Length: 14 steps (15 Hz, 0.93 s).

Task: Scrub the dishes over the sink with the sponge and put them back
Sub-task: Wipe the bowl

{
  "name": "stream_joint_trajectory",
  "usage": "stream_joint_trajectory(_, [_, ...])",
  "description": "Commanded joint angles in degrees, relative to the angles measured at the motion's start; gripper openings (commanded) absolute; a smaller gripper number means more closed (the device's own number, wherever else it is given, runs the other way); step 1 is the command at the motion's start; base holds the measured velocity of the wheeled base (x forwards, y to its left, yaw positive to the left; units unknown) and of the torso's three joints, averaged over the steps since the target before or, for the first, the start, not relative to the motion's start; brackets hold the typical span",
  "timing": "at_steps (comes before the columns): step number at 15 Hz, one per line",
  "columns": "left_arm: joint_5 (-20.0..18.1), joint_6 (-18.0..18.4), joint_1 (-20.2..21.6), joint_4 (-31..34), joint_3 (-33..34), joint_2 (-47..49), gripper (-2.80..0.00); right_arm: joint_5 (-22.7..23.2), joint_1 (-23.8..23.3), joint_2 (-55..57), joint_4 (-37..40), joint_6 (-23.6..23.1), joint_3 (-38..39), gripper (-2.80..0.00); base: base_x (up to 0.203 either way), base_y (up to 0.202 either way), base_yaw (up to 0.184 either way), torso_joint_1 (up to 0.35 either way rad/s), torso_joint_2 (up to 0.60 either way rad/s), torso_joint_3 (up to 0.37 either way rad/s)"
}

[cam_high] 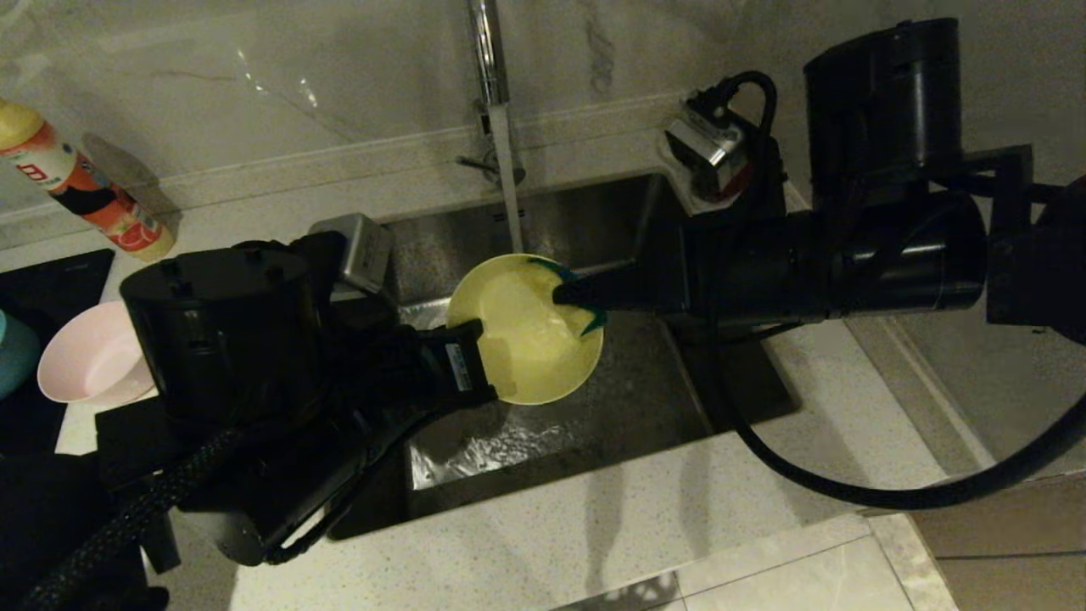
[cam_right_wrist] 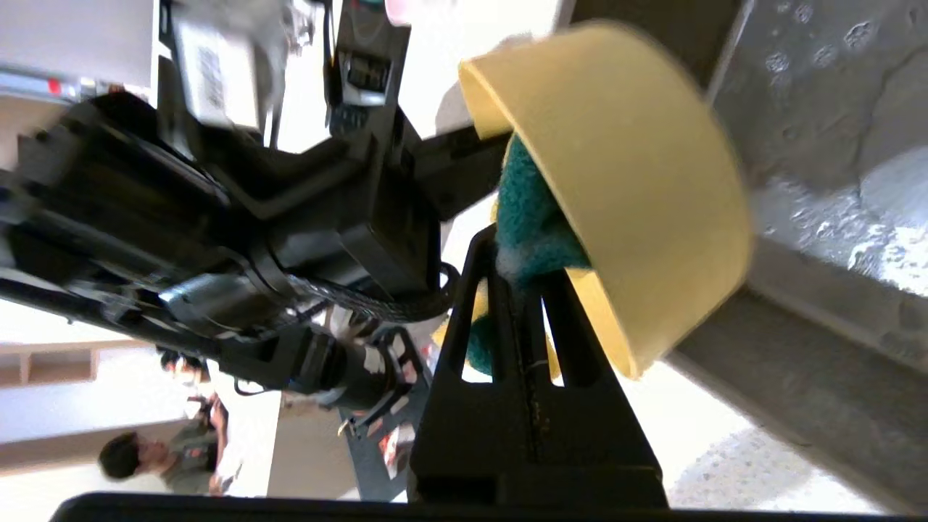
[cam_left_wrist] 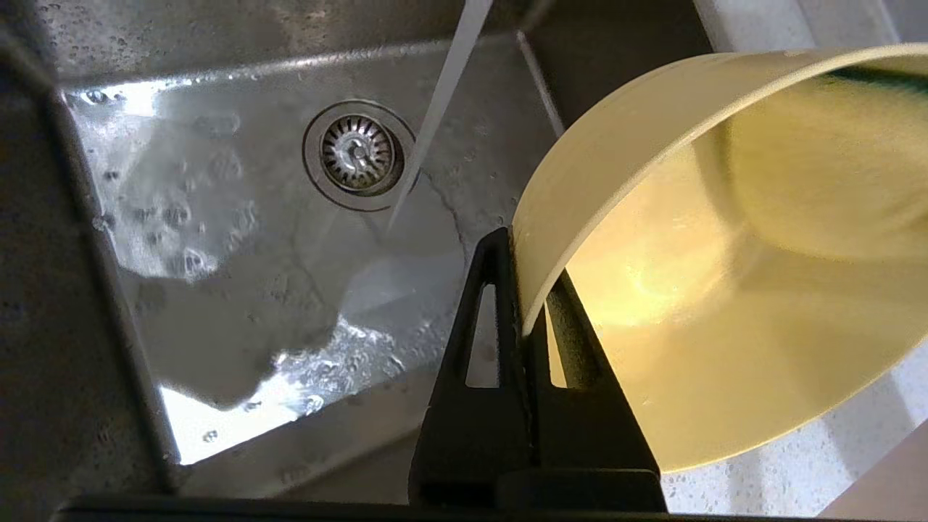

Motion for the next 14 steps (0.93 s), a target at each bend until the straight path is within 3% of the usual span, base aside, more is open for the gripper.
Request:
stream_joint_trajectory(1, [0.2, -0.1, 0.2, -0.4, 0.0, 0.1, -2.8, 0.2, -0.2, -1.7, 0.5, 0.1, 0.6, -2.8, 0.0, 0.0, 0.0, 0.0, 0.0, 0.0])
stream_joint_trajectory(7, [0.2, 0.1, 2.2, -0.3, -1.8, -0.2, -2.8, 0.3, 0.1, -3.3, 0.8, 0.0, 7.0, -2.8, 0.0, 0.0, 0.0, 0.0, 0.0, 0.0])
stream_joint_trajectory(14, [0.2, 0.2, 2.3, -0.1, -3.5, -0.2, -2.8, 0.3, 3.2, -0.5, 0.7, 0.0, 6.4, -2.8, 0.0, 0.0, 0.0, 0.0, 0.0, 0.0])
